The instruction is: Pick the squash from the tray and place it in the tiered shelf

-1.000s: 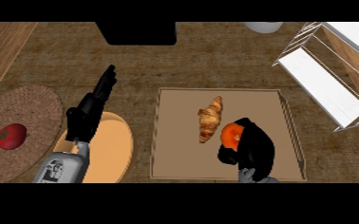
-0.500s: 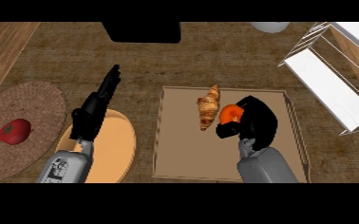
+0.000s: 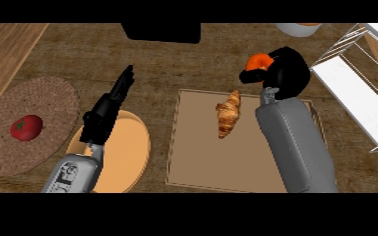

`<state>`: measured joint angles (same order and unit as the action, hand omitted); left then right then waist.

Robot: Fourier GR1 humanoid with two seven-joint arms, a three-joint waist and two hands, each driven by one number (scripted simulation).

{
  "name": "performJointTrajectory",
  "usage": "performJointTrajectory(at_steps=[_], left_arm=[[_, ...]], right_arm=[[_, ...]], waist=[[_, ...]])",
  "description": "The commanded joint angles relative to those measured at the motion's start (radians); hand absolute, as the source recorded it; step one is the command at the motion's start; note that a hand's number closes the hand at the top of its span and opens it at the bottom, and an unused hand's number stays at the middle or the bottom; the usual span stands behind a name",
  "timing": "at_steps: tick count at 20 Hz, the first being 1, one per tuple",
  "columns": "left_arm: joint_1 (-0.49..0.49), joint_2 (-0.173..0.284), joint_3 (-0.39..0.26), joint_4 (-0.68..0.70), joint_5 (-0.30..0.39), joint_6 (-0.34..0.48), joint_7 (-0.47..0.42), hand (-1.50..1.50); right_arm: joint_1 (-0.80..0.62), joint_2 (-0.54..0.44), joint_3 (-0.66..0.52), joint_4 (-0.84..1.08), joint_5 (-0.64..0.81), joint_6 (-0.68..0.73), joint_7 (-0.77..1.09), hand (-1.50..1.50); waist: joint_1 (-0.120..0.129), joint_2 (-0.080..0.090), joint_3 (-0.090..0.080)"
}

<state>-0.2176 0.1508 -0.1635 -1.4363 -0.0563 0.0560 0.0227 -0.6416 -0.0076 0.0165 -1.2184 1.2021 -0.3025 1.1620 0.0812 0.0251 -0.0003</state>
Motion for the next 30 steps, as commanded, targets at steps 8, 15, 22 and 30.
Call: performJointTrajectory(at_steps=[8,15,22,30], left_arm=[[-0.007,-0.008,0.006,0.018,-0.006,0.007,-0.007,0.00],[-0.008,-0.029,0.000,0.015,-0.013,0.024,0.015,0.00],[0.010,-0.013,0.019,0.029,-0.010,0.018,-0.002,0.00],[0.028,-0.036,0.010,0.040,-0.037,0.047,-0.033,0.00]], right_arm=[[-0.352,0.007,-0.164,0.203,0.350,-0.193,0.278,1.50],[-0.521,0.007,-0.283,0.270,0.626,-0.067,0.325,1.50],[-0.614,-0.012,-0.403,0.299,0.832,0.052,0.325,1.50],[-0.685,-0.061,-0.494,0.310,0.941,0.066,0.294,1.50]], waist=[[-0.012,-0.009,-0.003],[-0.028,-0.016,-0.003],[-0.046,-0.016,-0.003],[-0.057,-0.018,-0.001]])
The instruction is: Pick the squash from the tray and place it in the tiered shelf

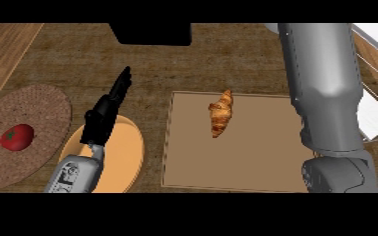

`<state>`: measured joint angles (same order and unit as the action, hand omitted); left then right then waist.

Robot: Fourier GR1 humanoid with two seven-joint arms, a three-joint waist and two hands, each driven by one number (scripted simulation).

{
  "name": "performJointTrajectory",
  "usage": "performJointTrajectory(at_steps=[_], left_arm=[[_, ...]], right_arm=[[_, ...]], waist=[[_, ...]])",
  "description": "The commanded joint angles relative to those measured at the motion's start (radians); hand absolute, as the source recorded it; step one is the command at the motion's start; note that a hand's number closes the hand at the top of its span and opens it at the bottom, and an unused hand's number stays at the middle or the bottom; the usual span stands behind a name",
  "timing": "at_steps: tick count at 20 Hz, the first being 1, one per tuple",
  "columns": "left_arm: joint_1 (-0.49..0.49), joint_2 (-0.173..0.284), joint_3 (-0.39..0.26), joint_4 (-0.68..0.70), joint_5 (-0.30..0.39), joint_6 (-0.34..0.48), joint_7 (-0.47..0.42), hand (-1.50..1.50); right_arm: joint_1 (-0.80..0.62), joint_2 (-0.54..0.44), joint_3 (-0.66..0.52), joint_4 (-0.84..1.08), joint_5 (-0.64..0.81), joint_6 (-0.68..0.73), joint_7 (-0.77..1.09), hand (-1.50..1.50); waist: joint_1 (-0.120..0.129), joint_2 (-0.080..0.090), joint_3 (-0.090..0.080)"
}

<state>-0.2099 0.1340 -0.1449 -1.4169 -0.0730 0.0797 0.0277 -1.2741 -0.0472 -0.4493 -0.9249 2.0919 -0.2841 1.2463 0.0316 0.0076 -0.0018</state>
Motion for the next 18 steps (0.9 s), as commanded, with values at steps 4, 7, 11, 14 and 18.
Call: performJointTrajectory(at_steps=[4,7,11,14,18], left_arm=[[0.009,0.004,0.012,-0.018,0.001,0.000,0.007,0.00],[0.008,0.026,0.024,-0.013,0.015,-0.030,-0.001,0.00],[0.014,0.010,0.002,-0.046,-0.004,-0.018,0.028,0.00],[0.009,0.046,0.059,0.052,0.032,-0.066,-0.071,0.00],[0.020,0.043,0.054,-0.034,0.019,-0.042,0.014,0.00]], right_arm=[[-0.068,0.003,-0.040,0.007,0.139,0.081,0.239,1.50],[-0.077,-0.082,-0.100,0.013,0.126,0.079,0.152,1.50],[-0.075,-0.081,-0.117,0.031,0.137,0.062,0.117,1.50],[-0.087,-0.107,-0.118,0.070,0.191,0.117,0.096,1.50],[-0.040,-0.178,-0.152,0.093,0.160,0.056,0.017,1.50]], waist=[[-0.004,-0.004,0.000],[-0.010,-0.003,0.001],[-0.011,-0.003,0.002],[-0.015,0.001,0.000],[-0.015,-0.003,0.002]])
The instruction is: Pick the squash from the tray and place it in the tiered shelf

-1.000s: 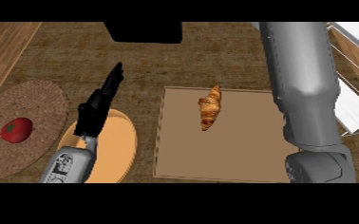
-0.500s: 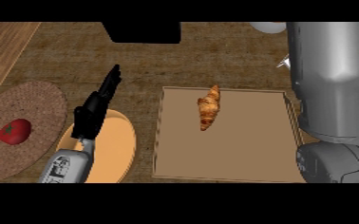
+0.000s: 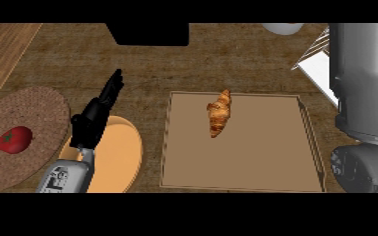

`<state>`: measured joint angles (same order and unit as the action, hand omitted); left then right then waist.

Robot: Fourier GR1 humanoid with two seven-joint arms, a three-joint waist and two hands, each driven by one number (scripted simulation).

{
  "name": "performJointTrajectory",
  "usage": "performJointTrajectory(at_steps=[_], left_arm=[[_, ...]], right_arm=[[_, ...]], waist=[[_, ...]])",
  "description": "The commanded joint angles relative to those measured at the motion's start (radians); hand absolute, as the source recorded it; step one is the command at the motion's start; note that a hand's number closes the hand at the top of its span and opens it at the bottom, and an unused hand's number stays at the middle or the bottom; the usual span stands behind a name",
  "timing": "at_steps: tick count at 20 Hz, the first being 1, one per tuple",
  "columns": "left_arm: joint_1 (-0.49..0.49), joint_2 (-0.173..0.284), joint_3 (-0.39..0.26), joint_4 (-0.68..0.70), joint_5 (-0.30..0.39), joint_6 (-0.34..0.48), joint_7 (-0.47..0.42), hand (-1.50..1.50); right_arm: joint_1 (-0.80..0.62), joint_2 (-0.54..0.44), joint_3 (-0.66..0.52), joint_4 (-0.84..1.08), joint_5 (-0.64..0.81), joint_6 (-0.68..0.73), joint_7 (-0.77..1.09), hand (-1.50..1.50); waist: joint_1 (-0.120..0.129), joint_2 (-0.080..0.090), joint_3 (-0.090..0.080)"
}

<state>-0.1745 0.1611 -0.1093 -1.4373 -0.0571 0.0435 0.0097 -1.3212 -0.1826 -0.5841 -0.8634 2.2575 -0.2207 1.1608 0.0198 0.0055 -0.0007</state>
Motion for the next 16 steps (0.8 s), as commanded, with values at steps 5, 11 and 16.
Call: performJointTrajectory(at_steps=[5,11,16], left_arm=[[-0.026,0.004,0.036,0.057,0.010,-0.018,-0.047,0.00],[0.016,-0.015,-0.006,-0.010,-0.028,0.001,-0.010,0.00],[-0.020,-0.038,-0.008,-0.014,-0.016,0.006,0.037,0.00]], right_arm=[[0.089,-0.030,0.001,0.040,0.050,-0.011,0.111,1.50],[0.091,-0.159,-0.035,0.128,0.000,-0.120,0.044,1.50],[0.155,-0.141,-0.088,0.006,-0.135,-0.398,-0.039,1.50]], waist=[[-0.009,0.000,0.000],[0.005,0.001,0.001],[-0.004,0.001,0.003]])
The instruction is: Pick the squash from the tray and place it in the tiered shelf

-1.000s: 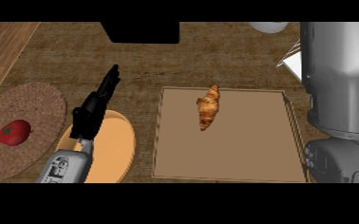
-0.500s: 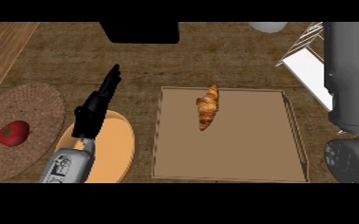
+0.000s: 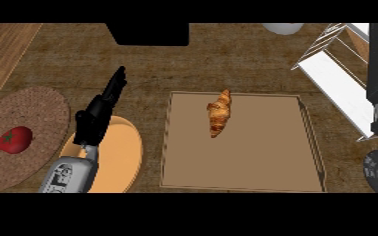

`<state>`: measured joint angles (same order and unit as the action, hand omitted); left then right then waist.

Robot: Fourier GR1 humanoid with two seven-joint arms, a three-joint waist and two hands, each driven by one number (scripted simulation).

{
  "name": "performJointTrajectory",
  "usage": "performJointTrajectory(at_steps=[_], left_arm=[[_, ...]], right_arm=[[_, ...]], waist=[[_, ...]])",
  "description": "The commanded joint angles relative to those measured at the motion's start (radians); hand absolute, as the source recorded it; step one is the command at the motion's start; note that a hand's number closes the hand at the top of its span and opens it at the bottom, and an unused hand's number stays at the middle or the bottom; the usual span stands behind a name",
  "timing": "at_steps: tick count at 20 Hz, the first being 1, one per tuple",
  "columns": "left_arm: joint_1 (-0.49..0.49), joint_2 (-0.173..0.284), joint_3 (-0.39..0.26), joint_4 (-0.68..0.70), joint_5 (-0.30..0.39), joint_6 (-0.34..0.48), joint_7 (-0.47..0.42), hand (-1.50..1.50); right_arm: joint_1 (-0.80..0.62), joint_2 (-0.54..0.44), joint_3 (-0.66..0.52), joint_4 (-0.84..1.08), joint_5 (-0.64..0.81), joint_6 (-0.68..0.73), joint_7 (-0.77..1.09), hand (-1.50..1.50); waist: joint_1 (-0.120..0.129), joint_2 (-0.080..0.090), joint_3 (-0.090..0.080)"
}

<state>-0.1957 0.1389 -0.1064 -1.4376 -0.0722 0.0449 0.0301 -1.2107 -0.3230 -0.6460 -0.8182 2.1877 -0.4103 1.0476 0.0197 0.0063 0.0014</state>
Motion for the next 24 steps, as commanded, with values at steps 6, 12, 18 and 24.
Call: performJointTrajectory(at_steps=[6,12,18,24], left_arm=[[0.028,-0.007,0.013,0.041,-0.006,-0.001,-0.054,0.00],[-0.004,-0.032,0.011,0.046,-0.036,0.031,-0.025,0.00],[-0.035,0.005,0.037,-0.014,0.006,-0.014,0.047,0.00],[0.036,-0.005,0.010,-0.050,-0.020,-0.005,0.036,0.00]], right_arm=[[0.091,-0.021,-0.039,-0.055,-0.149,-0.264,-0.009,1.50],[0.138,-0.052,-0.036,-0.028,-0.199,-0.320,-0.007,1.50],[0.180,-0.017,-0.095,-0.123,0.040,-0.090,0.250,-1.50],[0.227,0.050,-0.098,-0.254,-0.008,-0.159,0.215,-1.50]], waist=[[-0.014,-0.002,-0.001],[-0.012,-0.003,-0.001],[-0.010,-0.003,-0.002],[-0.010,-0.009,-0.001]])
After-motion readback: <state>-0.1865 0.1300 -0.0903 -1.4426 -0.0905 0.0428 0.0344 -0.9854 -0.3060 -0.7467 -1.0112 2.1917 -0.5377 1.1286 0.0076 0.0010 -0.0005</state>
